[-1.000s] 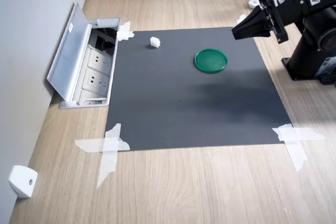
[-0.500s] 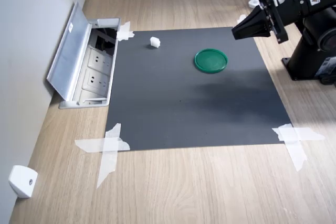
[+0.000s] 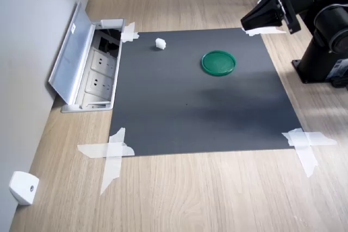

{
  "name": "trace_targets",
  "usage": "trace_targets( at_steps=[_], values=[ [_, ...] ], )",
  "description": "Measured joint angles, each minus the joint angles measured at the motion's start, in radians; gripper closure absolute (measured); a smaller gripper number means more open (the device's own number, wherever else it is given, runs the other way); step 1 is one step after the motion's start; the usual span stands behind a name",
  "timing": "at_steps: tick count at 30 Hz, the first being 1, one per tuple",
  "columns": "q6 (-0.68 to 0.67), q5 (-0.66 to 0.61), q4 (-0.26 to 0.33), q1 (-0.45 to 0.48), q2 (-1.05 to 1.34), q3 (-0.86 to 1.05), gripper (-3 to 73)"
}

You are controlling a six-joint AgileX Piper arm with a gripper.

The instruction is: Grasp a white terminal and put it on the green lid.

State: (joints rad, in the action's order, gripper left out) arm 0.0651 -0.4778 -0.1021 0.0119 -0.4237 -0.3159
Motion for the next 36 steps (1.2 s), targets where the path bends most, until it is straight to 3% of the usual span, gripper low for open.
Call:
trace_targets(
  at_steps=[8,21,27,32,36],
  values=[
    [-0.028,-0.173,-0.006,0.000,-0.255,-0.203,70.3],
    [-0.287,-0.356,0.049,0.025,-0.696,-0.521,67.2],
    [-0.398,-0.413,0.112,0.105,-0.827,-0.607,48.6],
    [-0.431,-0.422,0.155,0.178,-0.887,-0.666,21.1],
    [-0.479,-0.467,0.156,0.209,-0.957,-0.744,2.2]
  ],
)
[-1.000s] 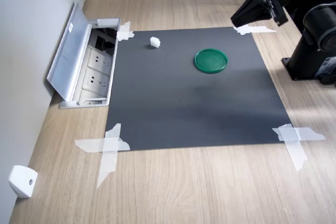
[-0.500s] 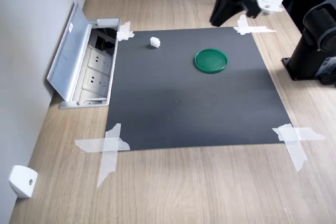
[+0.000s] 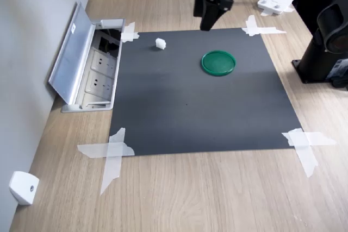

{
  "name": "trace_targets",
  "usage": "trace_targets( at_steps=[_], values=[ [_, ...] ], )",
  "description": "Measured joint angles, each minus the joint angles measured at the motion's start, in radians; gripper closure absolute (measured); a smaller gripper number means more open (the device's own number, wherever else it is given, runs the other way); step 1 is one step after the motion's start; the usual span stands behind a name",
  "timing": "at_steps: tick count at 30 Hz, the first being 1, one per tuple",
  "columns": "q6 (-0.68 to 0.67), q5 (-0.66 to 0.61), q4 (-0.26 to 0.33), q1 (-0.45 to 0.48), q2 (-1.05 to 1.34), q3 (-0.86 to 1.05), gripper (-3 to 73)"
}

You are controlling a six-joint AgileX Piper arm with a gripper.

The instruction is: Grasp a white terminal and put it on the green lid.

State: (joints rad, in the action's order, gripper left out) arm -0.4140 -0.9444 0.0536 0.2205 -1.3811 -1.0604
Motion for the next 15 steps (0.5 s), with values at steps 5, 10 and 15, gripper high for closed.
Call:
trace_targets(
  at_steps=[5,10,15],
  values=[
    [-0.020,-0.083,-0.017,0.026,-0.111,-0.117,-2.6],
    [-0.021,-0.082,-0.022,0.081,-0.216,-0.211,-3.0],
    [-0.049,-0.066,-0.031,0.109,-0.321,-0.281,-3.1]
  ],
)
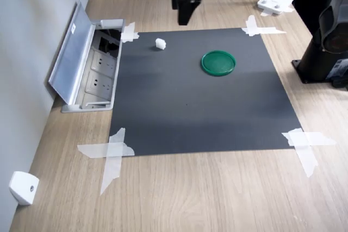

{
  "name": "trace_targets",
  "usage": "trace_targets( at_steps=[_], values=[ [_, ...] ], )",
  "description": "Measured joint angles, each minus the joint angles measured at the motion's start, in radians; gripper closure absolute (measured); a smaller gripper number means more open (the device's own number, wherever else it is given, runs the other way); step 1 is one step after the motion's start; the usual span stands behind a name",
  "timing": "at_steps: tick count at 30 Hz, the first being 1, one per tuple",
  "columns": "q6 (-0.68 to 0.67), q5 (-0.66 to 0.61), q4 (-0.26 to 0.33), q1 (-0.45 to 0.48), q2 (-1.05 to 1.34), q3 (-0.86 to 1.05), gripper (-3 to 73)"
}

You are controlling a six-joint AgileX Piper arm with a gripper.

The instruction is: Grasp a white terminal and put it on the green lid.

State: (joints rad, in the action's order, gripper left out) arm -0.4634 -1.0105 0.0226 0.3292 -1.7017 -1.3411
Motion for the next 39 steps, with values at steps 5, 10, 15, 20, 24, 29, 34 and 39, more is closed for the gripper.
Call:
trace_targets(
  at_steps=[5,10,15,20,24,29,34,39],
  values=[
    [-0.004,0.002,-0.003,0.000,-0.107,-0.071,-3.1],
    [-0.007,0.029,-0.015,0.000,-0.192,-0.123,-3.1],
    [-0.016,0.044,-0.023,0.000,-0.239,-0.135,-3.1],
    [-0.033,0.050,-0.016,0.000,-0.264,-0.135,-3.1],
    [-0.054,0.053,-0.005,0.000,-0.277,-0.135,-3.1],
    [-0.065,0.055,-0.004,0.000,-0.297,-0.135,-2.9],
    [-0.079,0.070,-0.003,0.000,-0.301,-0.135,-0.8],
    [-0.089,0.070,-0.002,0.000,-0.310,-0.135,10.9]
  ],
)
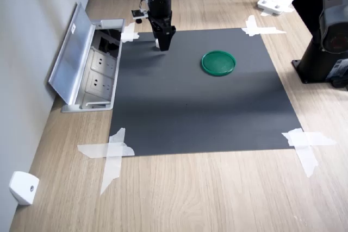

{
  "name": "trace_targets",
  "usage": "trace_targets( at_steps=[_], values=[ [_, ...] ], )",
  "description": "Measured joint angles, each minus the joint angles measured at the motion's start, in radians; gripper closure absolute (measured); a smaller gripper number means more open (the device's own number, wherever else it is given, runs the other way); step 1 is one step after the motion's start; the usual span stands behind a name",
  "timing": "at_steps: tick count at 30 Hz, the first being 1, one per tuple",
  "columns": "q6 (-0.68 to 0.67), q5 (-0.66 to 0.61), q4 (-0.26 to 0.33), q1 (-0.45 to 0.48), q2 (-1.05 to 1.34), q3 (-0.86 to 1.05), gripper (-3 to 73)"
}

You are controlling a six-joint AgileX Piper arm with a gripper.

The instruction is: Grasp a white terminal and put it on the green lid.

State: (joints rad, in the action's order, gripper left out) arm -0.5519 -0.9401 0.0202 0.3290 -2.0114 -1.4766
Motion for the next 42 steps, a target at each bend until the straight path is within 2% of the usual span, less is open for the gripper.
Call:
trace_targets(
  at_steps=[7,10,17,24,34,38,42],
  values=[
    [0.001,0.002,0.000,0.000,-0.008,0.000,39.1],
    [0.002,0.004,0.000,0.000,-0.008,0.000,44.9],
    [0.001,-0.023,0.000,0.000,0.005,0.003,45.0],
    [-0.042,-0.048,0.004,-0.016,0.156,0.076,45.0],
    [-0.038,-0.027,0.016,-0.141,0.440,0.379,45.0],
    [-0.031,0.010,0.014,-0.149,0.551,0.519,45.0],
    [-0.029,0.065,-0.013,-0.149,0.620,0.647,45.1]
  ],
)
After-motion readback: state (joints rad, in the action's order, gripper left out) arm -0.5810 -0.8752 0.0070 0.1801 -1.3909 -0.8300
